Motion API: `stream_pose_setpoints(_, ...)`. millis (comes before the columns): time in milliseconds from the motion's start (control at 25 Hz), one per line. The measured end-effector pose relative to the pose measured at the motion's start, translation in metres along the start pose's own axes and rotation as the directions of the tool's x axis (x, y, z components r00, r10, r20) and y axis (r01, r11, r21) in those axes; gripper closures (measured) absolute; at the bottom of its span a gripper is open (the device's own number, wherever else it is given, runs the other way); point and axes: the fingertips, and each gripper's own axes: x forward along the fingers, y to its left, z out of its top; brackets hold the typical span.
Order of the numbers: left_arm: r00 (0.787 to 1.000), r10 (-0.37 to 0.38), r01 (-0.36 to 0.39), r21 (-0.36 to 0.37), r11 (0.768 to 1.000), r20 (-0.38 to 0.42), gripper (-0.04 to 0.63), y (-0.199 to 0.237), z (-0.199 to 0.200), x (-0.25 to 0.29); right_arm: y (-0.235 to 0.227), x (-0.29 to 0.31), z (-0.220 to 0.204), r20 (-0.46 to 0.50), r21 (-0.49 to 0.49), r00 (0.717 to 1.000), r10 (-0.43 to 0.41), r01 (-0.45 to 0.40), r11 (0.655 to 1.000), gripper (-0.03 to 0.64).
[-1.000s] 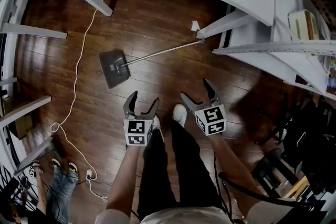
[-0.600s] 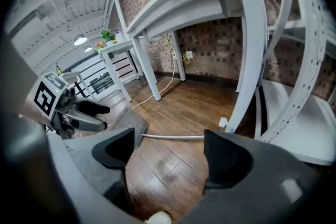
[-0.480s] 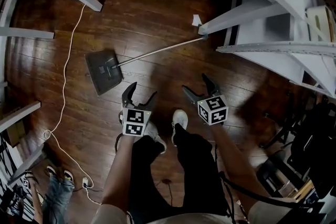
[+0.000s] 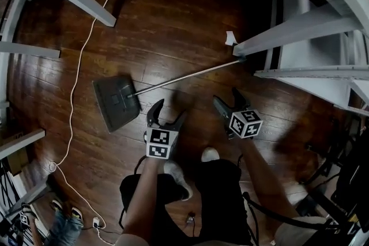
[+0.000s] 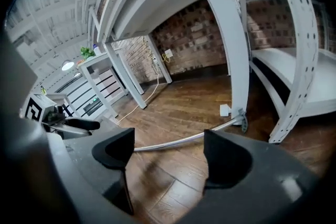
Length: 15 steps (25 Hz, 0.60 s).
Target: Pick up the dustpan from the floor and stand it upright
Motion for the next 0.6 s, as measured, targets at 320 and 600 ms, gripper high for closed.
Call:
stream_pose_setpoints(320,0.995,0.024,-0.021,-0.028,0.999,0.099,0.221,0.024,-0.01,0.068,-0.056,0.074,-0.053,0.068,0.208,0.998,-0.012,-0.002,0.978,0.218)
stream_pose_setpoints(600,0.977,0.038,-0.034,-0.02,0.999,0.211,0.221,0.023,0.007,0.092,-0.097,0.112,-0.074,0.206,0.475,0.978,-0.033,-0.07,0.877,0.221)
